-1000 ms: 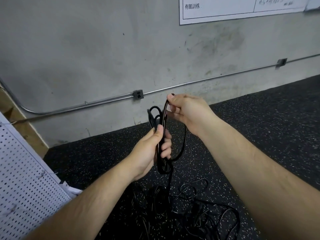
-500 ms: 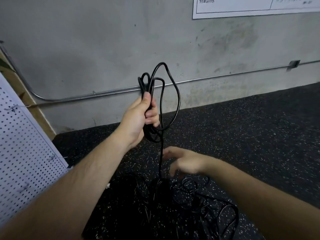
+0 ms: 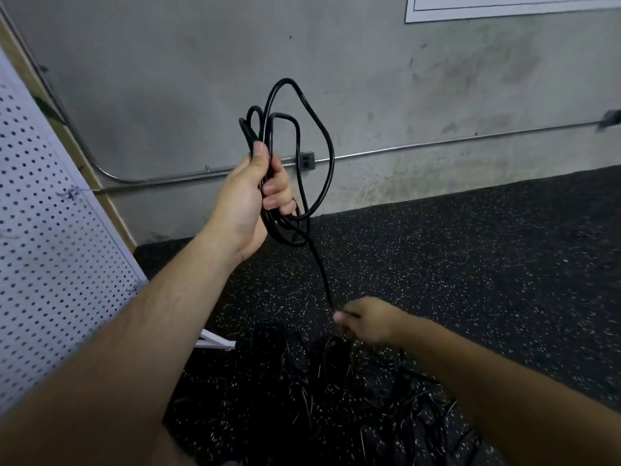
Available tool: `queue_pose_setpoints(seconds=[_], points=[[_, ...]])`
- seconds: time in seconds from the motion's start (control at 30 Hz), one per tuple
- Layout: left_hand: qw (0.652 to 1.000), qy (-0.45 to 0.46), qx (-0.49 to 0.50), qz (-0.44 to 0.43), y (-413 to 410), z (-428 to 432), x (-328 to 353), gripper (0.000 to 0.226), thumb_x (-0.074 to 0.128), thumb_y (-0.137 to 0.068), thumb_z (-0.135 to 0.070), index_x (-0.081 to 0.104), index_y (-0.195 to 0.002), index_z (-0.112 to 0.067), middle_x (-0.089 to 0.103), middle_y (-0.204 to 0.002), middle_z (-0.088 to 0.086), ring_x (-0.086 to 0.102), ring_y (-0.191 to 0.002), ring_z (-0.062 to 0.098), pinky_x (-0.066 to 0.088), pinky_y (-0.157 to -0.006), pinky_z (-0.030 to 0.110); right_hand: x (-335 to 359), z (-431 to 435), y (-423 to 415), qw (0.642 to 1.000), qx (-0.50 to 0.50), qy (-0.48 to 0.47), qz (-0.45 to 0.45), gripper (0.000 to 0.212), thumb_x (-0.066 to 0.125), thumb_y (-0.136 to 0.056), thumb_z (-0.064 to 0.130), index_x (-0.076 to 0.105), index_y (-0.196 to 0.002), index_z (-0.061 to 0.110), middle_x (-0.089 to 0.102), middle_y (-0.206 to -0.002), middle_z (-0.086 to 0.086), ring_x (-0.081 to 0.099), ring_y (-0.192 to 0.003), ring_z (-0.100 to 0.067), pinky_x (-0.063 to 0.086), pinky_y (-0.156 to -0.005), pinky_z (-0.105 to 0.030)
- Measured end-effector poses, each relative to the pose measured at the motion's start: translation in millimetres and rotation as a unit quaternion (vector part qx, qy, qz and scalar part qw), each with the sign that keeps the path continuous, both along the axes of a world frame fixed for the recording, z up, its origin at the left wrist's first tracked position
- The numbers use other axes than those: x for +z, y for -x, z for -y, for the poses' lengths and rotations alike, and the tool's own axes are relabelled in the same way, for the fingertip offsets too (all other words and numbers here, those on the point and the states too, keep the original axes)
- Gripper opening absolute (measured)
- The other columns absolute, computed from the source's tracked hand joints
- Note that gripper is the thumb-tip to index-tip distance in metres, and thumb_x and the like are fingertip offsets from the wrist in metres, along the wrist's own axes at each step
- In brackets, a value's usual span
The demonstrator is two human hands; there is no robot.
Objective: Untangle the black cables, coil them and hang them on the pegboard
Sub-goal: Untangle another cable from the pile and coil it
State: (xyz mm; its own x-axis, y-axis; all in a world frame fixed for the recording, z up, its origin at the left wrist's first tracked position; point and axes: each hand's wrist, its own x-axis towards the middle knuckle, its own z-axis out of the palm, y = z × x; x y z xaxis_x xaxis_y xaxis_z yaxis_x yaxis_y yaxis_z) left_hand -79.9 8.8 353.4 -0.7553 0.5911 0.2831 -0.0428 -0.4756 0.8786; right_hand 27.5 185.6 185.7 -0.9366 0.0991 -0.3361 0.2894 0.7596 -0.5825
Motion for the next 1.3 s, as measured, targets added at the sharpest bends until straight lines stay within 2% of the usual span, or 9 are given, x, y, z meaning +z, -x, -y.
queue_pose_setpoints(seconds=[0.13, 0.33, 0.5, 0.67, 0.83, 0.97, 1.03, 1.17, 1.3], points=[[0.997, 0.054, 0.005, -0.053, 6.4, 8.7, -6.0, 0.035, 0.036, -0.109, -0.039, 0.047, -0.085, -0.016, 0.026, -0.061, -0.004, 0.023, -0.047, 0.009, 0.03, -0.049, 0.025, 40.4, -27.5, 1.5, 0.978, -0.182, 0.057, -0.083, 0.043, 0.045, -0.105, 0.047, 0.069, -0.088, 0.016, 0.069, -0.075, 0.002, 0.056, -0.058, -0.009, 0.044, -0.053, -0.025], [0.965, 0.197, 0.046, -0.164, 0.2, 3.1, -22.5, 0.035, 0.041, -0.099, -0.048, 0.046, -0.087, -0.016, 0.033, -0.058, -0.011, 0.029, -0.048, 0.008, 0.031, -0.055, 0.028, 101.7, -58.6, 5.2, 0.879, -0.295, 0.365, -0.085, 0.027, 0.053, -0.105, 0.031, 0.062, -0.091, 0.01, 0.059, -0.058, 0.003, 0.027, -0.038, -0.007, 0.018, -0.035, -0.021], [0.912, 0.307, 0.104, -0.25, -9.0, -7.2, -37.0, 0.035, 0.037, -0.094, -0.058, 0.052, -0.093, -0.026, 0.048, -0.066, -0.02, 0.046, -0.061, -0.001, 0.04, -0.071, 0.026, 130.4, -61.8, 3.0, 0.744, -0.257, 0.606, -0.115, 0.023, 0.04, -0.106, 0.013, 0.047, -0.084, 0.013, 0.049, -0.061, 0.001, 0.021, -0.033, -0.003, 0.013, -0.028, -0.017], [0.887, 0.338, 0.134, -0.284, -23.3, -24.9, -41.6, 0.022, 0.035, -0.104, -0.046, 0.051, -0.093, -0.035, 0.06, -0.088, -0.006, 0.063, -0.084, 0.006, 0.045, -0.079, 0.019, 163.6, -50.2, -4.2, 0.603, -0.189, 0.749, -0.2, 0.02, 0.03, -0.101, 0.002, 0.048, -0.092, 0.005, 0.05, -0.074, -0.003, 0.036, -0.042, -0.003, 0.029, -0.037, -0.014], [0.907, 0.321, 0.087, -0.257, -37.6, -47.2, -57.4, 0.032, 0.033, -0.107, -0.046, 0.059, -0.103, -0.026, 0.071, -0.085, -0.002, 0.057, -0.074, 0.006, 0.044, -0.073, 0.027, 175.2, -25.4, -3.5, 0.654, -0.184, 0.667, -0.305, 0.01, 0.043, -0.104, -0.003, 0.049, -0.111, 0.0, 0.058, -0.085, -0.013, 0.062, -0.059, -0.014, 0.05, -0.053, -0.023], [0.961, 0.23, 0.047, -0.147, -51.1, -60.8, -56.6, 0.031, 0.034, -0.11, -0.038, 0.059, -0.112, -0.02, 0.078, -0.101, -0.001, 0.058, -0.082, 0.018, 0.043, -0.071, 0.03, 180.5, -21.7, -2.3, 0.634, -0.213, 0.649, -0.363, 0.024, 0.047, -0.102, -0.005, 0.045, -0.126, 0.001, 0.059, -0.107, -0.026, 0.072, -0.065, -0.019, 0.054, -0.054, -0.024], [0.981, 0.184, 0.009, -0.061, -55.3, -62.9, -52.3, 0.033, 0.035, -0.11, -0.037, 0.058, -0.107, -0.013, 0.076, -0.093, 0.009, 0.06, -0.078, 0.015, 0.04, -0.068, 0.03, 182.8, -21.3, -3.7, 0.636, -0.226, 0.625, -0.393, 0.019, 0.049, -0.102, -0.005, 0.045, -0.119, 0.003, 0.065, -0.095, -0.019, 0.074, -0.069, -0.021, 0.052, -0.055, -0.023], [0.989, 0.122, -0.068, 0.048, -56.0, -64.5, -47.9, 0.034, 0.038, -0.107, -0.041, 0.053, -0.098, -0.012, 0.042, -0.062, 0.001, 0.047, -0.06, 0.017, 0.037, -0.063, 0.03, 182.0, -25.2, -3.3, 0.73, -0.241, 0.46, -0.444, 0.011, 0.057, -0.102, 0.005, 0.048, -0.1, 0.008, 0.069, -0.062, 0.004, 0.07, -0.068, -0.018, 0.051, -0.057, -0.026], [0.985, 0.115, -0.101, 0.08, -42.4, -57.0, -42.2, 0.031, 0.046, -0.103, -0.039, 0.052, -0.092, -0.01, 0.027, -0.056, -0.004, 0.029, -0.045, 0.011, 0.03, -0.046, 0.023, 174.5, -48.7, -9.9, 0.847, -0.275, 0.073, -0.45, 0.029, 0.077, -0.089, 0.036, 0.057, -0.098, 0.018, 0.062, -0.089, 0.01, 0.059, -0.082, -0.011, 0.048, -0.074, -0.028]])
